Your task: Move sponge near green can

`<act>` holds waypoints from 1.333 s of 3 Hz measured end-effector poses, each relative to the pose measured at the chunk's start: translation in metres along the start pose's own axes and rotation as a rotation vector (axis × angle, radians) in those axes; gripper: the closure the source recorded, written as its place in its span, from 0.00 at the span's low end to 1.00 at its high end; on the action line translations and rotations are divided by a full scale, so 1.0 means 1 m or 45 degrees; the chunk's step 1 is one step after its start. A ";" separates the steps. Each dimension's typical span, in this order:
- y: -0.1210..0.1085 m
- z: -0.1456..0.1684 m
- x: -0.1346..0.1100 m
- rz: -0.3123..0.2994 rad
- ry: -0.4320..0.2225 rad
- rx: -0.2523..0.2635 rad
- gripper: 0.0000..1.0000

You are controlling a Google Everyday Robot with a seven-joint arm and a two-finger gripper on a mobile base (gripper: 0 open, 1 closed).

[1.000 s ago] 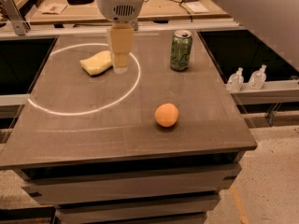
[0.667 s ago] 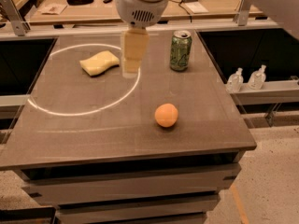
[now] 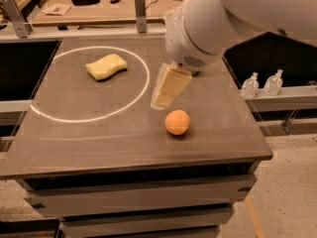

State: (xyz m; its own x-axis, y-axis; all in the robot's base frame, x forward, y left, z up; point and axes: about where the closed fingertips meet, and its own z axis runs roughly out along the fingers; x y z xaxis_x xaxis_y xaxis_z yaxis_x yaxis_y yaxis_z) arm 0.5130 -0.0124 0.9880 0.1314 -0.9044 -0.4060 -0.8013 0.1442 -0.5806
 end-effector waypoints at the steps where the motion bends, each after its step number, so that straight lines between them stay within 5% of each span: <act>1: 0.025 0.004 0.015 0.092 -0.098 0.061 0.00; 3: 0.045 0.027 0.047 0.169 -0.296 0.240 0.00; 4: 0.037 0.007 0.072 0.231 -0.408 0.445 0.00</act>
Offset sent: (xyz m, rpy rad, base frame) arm 0.0193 -0.0111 0.0189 0.6172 -0.4361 -0.1232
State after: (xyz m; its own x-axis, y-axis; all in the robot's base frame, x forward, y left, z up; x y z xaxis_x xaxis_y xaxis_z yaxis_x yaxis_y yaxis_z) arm 0.4970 -0.0692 0.9321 0.2247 -0.6914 -0.6866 -0.5921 0.4627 -0.6597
